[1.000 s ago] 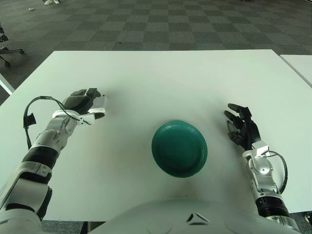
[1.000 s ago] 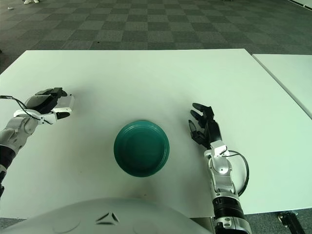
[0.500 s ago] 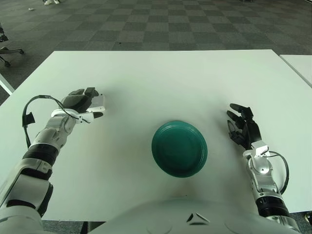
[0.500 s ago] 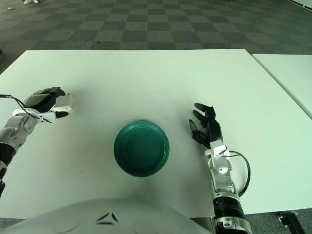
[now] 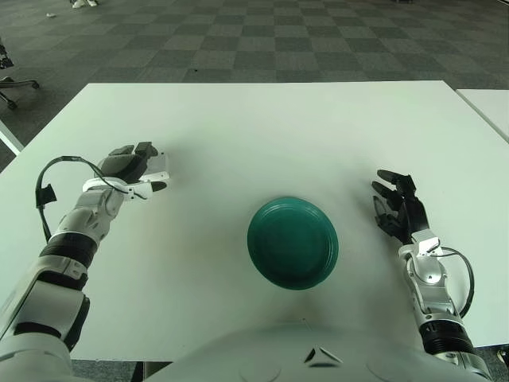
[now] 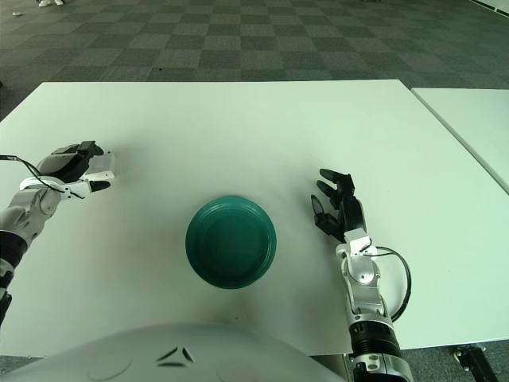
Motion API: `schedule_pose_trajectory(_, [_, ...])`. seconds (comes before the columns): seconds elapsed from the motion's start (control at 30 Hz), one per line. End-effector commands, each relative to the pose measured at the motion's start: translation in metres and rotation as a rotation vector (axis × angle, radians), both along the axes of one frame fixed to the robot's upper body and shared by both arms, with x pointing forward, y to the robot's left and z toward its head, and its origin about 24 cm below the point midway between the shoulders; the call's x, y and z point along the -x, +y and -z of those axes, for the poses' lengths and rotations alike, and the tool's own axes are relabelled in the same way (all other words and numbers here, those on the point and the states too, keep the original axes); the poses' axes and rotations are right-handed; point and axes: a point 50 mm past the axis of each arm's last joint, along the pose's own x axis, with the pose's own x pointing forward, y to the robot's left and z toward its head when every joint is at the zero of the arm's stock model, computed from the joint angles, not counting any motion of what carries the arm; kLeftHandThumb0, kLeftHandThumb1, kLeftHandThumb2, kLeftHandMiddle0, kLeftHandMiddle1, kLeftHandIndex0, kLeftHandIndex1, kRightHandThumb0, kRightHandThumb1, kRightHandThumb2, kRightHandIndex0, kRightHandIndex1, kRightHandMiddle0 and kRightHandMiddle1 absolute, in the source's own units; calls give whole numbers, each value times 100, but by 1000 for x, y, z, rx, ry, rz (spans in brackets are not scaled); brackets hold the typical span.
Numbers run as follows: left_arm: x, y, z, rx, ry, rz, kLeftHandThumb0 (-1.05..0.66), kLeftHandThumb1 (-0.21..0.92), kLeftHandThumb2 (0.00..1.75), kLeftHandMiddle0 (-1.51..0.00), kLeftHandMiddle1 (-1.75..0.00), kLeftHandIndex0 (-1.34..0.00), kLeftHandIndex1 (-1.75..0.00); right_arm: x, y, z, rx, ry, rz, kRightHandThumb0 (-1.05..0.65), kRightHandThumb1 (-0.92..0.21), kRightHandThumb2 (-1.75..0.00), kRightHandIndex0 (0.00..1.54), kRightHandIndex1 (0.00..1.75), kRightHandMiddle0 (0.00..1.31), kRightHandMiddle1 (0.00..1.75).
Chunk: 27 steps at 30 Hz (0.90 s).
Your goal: Put the charger into the plate.
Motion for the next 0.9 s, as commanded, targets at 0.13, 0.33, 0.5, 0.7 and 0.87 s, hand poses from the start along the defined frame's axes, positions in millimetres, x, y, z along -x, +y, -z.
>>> schedule_pose_trajectory(0.13, [2,-2,14,14,51,-27,-101,92,38,-29,-2,-13,-113,40,1,43,15,213,25,-53,-90,-61,35,49,1,102])
schedule_pose_trajectory(0.33, [1,-1,20,32,65,-58,-101,92,39,-31,-3,-14,-114,39,1,40,7,224,15,-54,-92,-62,33,49,0,100])
schedule_pose_trajectory(0.5, [2,5,33,60,108,-124,-101,92,40,-32,-3,-15,-113,40,3,38,10,242,14,-57,-92,-66,32,46,0,94])
schedule_pose_trajectory(0.7, [4,7,40,85,145,-158,-102,92,43,-33,-4,-13,-111,41,3,35,25,254,29,-58,-92,-70,33,44,0,93])
schedule_pose_trajectory(0.87, [6,3,47,124,195,-166,-103,92,51,-35,-4,-9,-107,45,4,21,50,221,46,-59,-92,-71,36,44,0,95])
